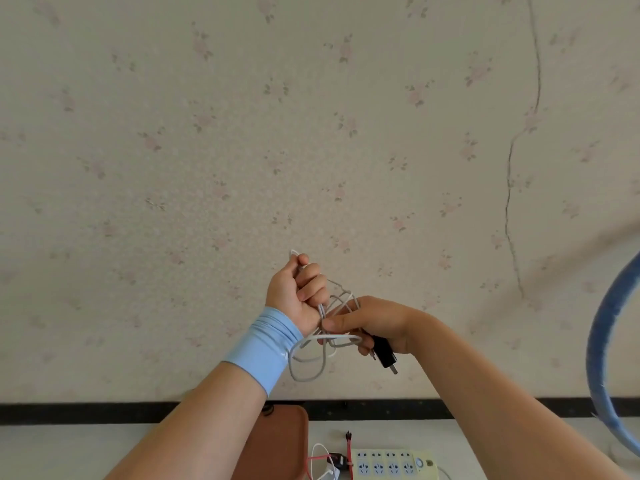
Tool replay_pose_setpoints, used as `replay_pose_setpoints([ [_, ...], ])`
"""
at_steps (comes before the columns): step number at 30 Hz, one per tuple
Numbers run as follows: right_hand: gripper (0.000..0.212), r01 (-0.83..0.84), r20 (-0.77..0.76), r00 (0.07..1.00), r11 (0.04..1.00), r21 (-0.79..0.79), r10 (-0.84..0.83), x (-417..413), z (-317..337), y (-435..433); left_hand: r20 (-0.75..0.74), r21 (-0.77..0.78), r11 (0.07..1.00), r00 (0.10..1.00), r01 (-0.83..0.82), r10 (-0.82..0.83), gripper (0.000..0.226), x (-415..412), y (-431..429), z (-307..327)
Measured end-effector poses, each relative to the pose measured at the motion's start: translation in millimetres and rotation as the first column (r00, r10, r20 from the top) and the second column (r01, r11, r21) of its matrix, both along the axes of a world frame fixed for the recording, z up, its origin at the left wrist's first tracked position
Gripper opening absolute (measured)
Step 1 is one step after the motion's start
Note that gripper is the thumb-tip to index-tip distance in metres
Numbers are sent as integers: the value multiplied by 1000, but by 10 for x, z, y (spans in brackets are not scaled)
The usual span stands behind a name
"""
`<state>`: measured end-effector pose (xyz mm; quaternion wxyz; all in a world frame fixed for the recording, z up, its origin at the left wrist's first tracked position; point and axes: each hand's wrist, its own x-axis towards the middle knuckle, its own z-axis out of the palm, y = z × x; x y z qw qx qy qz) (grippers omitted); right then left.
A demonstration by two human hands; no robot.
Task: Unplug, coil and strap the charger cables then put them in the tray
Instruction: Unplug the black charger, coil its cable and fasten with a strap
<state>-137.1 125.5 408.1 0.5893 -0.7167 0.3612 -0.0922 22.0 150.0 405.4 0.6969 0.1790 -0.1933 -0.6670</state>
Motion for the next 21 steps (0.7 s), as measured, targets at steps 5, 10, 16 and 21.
replay_pose_setpoints([
  [5, 19, -49, -113, 992, 999, 2, 49, -23, 12, -81, 62, -20, 1000, 998, -24, 25, 42, -40, 17, 39],
  [10, 28, -73, -278, 960, 976, -207, 13, -65, 63, -163, 244, -49, 998, 968, -50, 61, 38, -134, 58, 39],
  [16, 14, -176, -463, 886, 914, -365, -14, -88, -16, -194, 225, -38, 993, 968, -109, 115, 39, -163, 22, 26],
  [21, 15, -114, -301, 953, 944, -310, 16, -134, -51, -172, 33, 28, 982, 982, -188, 187, 43, 60, -30, 99],
])
